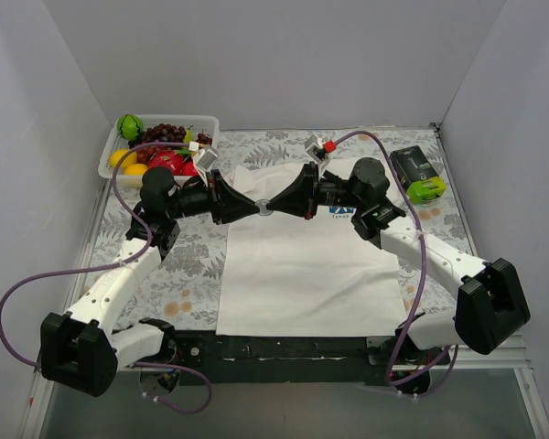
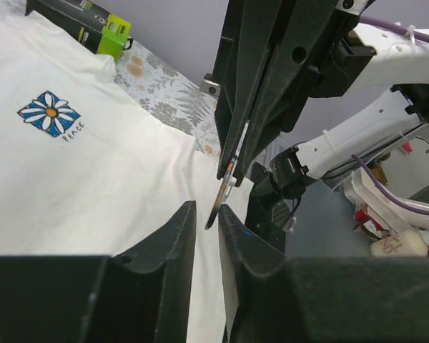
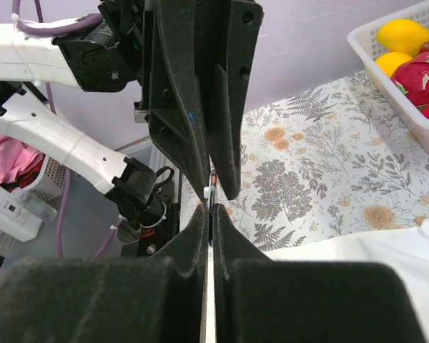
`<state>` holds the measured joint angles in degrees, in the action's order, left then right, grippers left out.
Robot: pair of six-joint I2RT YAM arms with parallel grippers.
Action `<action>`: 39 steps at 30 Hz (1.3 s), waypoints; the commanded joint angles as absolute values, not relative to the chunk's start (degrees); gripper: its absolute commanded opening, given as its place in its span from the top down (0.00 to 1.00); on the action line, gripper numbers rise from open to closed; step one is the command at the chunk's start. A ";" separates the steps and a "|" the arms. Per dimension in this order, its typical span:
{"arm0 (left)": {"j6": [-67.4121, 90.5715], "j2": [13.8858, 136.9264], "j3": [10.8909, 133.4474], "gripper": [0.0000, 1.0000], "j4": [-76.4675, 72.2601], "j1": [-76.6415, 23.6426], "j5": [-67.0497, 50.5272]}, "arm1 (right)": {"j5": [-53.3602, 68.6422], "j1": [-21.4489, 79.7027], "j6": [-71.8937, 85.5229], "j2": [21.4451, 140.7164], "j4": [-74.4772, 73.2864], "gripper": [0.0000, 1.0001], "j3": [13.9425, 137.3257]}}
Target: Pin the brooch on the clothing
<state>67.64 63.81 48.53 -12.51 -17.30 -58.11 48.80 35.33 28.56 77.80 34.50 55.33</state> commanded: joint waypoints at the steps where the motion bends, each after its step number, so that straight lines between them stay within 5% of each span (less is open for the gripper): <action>1: 68.11 63.81 49.31 0.90 -13.45 -17.23 -58.80 | 49.30 35.16 29.00 76.46 37.70 0.99 55.46; 6: 68.38 63.28 49.57 1.00 -13.45 -17.23 -57.92 | 48.96 35.07 28.83 76.73 37.79 0.99 55.46; 9: 68.20 62.58 49.40 1.00 -13.54 -17.23 -57.04 | 50.36 34.98 28.57 77.34 37.18 0.70 56.33; 10: 68.29 62.40 49.48 1.00 -13.45 -17.23 -56.87 | 51.32 34.89 28.56 77.60 36.74 0.45 56.95; 13: 67.77 62.32 49.66 1.00 -12.57 -17.23 -57.48 | 52.03 34.63 28.48 77.70 36.12 0.20 57.13; 15: 67.15 62.31 49.66 1.00 -12.04 -17.23 -57.92 | 52.03 34.54 28.30 77.78 35.51 0.15 57.48; 26: 66.27 62.40 50.27 1.00 -11.25 -17.23 -60.12 | 53.00 34.63 28.03 80.68 32.25 0.17 60.38; 39: 66.27 61.70 50.10 1.00 -10.90 -17.14 -59.68 | 53.09 34.54 29.35 81.30 34.45 0.61 59.77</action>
<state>67.09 63.70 48.53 -11.05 -17.34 -59.22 52.66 34.83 28.62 81.14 31.55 57.60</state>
